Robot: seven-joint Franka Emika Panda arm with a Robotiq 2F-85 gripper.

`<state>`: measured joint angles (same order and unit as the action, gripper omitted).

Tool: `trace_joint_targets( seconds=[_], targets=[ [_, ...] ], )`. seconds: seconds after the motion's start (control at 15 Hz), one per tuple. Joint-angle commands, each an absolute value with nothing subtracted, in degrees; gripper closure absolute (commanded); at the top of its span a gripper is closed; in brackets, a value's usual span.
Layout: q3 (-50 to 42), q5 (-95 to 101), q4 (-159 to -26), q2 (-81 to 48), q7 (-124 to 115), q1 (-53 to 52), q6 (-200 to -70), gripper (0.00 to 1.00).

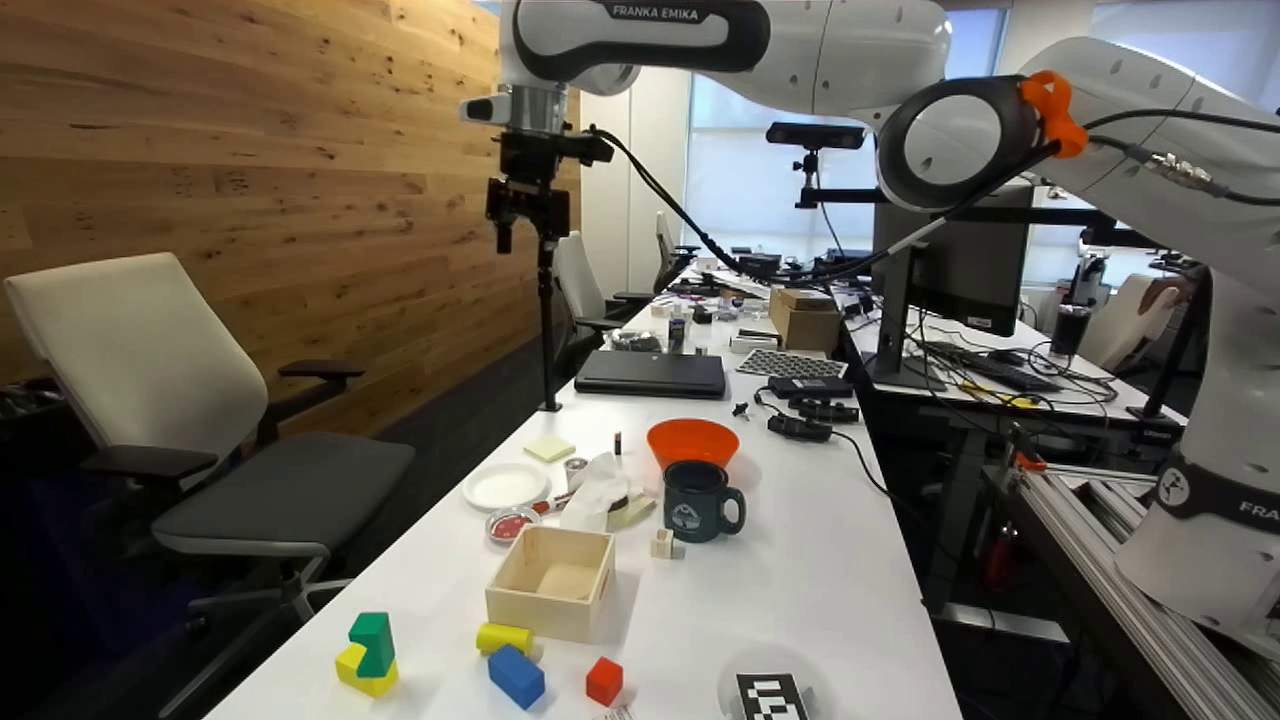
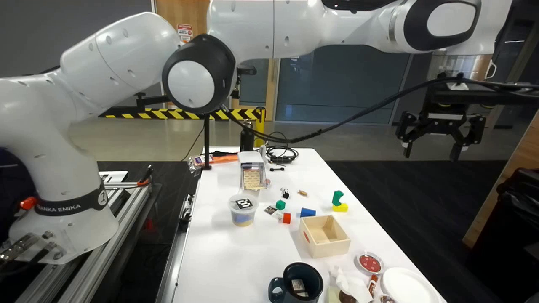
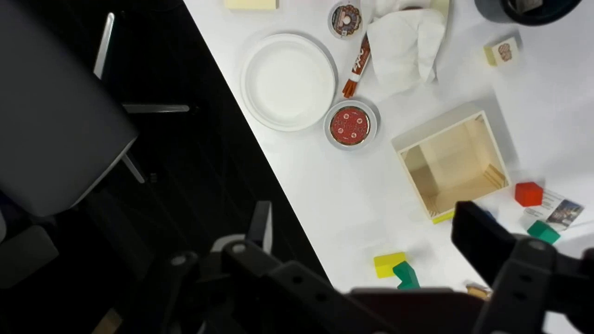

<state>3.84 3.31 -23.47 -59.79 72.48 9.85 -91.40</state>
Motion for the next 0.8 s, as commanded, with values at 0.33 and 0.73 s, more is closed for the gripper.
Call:
trace_joint_targets(
  seconds=[0.33, 0.73],
  targets=[
    [6.48, -1.88, -24.93, -55.95, 98.18, 13.56, -83.05, 0.0],
    [5.21, -2.45, -24.07, -55.99, 103.75, 13.44, -82.36, 0.0]
  ],
)
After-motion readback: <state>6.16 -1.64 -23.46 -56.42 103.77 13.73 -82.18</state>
